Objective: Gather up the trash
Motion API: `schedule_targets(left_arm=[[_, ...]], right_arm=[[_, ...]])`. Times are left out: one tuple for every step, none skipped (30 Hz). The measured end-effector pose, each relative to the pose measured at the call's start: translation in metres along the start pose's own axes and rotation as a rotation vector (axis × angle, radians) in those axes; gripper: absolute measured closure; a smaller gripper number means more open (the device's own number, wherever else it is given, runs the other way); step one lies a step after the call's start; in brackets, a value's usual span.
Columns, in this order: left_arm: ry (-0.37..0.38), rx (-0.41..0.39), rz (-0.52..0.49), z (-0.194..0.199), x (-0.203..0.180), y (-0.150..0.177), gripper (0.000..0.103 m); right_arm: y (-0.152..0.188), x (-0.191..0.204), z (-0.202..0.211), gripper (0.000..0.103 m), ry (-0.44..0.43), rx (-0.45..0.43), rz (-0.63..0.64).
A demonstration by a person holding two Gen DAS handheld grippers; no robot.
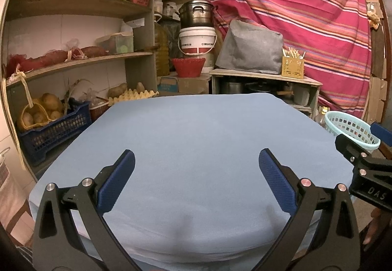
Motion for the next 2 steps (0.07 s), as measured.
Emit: schedule_targets(left_arm=[[0.001,0.000,0.001,-0.0001,0.0008,0.0001,0.005],[0.002,0.002,0.001,-0.0001,0.0009,0.0002,0.005]], right_arm=[[0.0000,-0.0002,-0.0003,0.004,0.002,0.002,0.000],[0.0006,0.0006,-0.0002,0.004,0.001,0.002,0.000]])
Point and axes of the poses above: each gripper's, at about its wrist camera, not at the fingertips, and z roughly against the way its jaws point, x to its left, y to its underside, the point moved 6 cm from there along -z, roughly the way its jaws point, and after that the axes turned 7 degrees about x, right-handed, at the moved point
